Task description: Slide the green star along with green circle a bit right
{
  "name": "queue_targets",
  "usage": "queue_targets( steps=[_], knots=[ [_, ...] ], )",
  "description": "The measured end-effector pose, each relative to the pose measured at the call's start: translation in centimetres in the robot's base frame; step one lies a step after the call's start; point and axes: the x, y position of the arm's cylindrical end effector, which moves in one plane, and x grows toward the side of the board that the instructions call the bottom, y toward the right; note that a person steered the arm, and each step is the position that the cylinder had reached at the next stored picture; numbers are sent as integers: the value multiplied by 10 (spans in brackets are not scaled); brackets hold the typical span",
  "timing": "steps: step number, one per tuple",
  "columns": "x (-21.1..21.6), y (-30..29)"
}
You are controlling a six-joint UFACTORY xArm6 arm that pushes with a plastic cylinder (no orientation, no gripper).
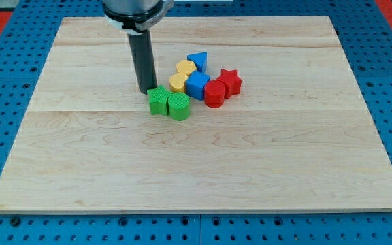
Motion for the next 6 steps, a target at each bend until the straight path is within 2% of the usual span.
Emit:
queue_targets(
  steps=[1,2,3,4,6],
  knots=[
    [0,-11],
    [17,-57],
    [41,-35],
    [41,4],
    [41,10]
  ],
)
